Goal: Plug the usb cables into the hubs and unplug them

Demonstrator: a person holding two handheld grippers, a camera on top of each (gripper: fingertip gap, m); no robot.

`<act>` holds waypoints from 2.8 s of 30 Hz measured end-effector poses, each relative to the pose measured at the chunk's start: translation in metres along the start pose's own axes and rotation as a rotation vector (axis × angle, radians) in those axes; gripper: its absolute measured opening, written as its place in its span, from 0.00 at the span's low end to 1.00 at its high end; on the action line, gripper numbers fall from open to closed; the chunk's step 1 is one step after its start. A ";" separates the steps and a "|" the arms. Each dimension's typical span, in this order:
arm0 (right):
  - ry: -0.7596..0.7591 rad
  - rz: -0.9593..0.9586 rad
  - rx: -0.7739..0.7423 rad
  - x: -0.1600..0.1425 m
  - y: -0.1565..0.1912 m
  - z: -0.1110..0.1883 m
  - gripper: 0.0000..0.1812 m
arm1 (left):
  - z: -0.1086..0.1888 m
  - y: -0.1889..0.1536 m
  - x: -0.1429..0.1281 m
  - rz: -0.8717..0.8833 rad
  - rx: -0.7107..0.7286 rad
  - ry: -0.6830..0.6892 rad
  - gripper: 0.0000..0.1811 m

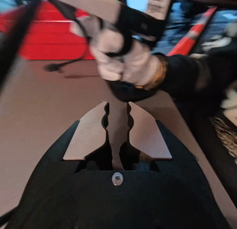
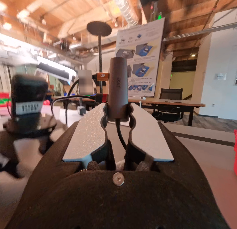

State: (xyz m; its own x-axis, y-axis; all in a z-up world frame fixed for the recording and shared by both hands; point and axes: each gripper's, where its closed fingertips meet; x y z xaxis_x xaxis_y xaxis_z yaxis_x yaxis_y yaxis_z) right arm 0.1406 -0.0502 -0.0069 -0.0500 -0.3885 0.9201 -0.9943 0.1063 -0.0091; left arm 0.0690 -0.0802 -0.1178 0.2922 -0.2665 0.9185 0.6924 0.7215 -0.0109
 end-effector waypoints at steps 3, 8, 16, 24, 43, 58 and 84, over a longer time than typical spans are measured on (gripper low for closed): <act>-0.101 -0.192 -0.031 0.010 -0.021 0.010 0.17 | 0.000 -0.051 0.017 -0.106 -0.273 -0.132 0.10; -0.270 -0.610 0.005 0.015 -0.053 0.024 0.17 | 0.077 -0.057 0.100 -0.059 -0.338 -0.709 0.14; -0.287 -0.778 0.091 0.011 -0.051 0.021 0.17 | 0.217 0.129 0.027 0.695 0.573 -1.288 0.22; -0.275 -0.435 0.129 0.069 -0.021 0.014 0.17 | 0.191 0.132 0.020 0.814 0.425 -1.267 0.22; 0.335 0.945 -0.986 0.163 -0.241 0.114 0.17 | 0.170 0.123 0.031 0.936 0.109 -1.308 0.22; 1.453 0.277 -0.369 -0.071 -0.237 0.143 0.21 | 0.166 0.119 0.036 0.926 0.079 -1.289 0.22; -0.728 0.652 -0.349 0.217 -0.065 0.070 0.36 | 0.155 0.084 0.072 0.522 0.119 -1.155 0.27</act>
State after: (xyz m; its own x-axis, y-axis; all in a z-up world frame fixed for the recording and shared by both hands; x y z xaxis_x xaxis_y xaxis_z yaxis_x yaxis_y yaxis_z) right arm 0.1879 -0.2053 0.1658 -0.7287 -0.6070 0.3169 -0.6770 0.7082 -0.2002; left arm 0.0460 0.0603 0.0091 -0.2726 0.7311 0.6255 0.5885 0.6410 -0.4928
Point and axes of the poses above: each gripper's, where its closed fingertips meet, z back along the fingers, x out of its top, y = z × x across the jaws, and after that the axes turned 1 degree about x, right-handed
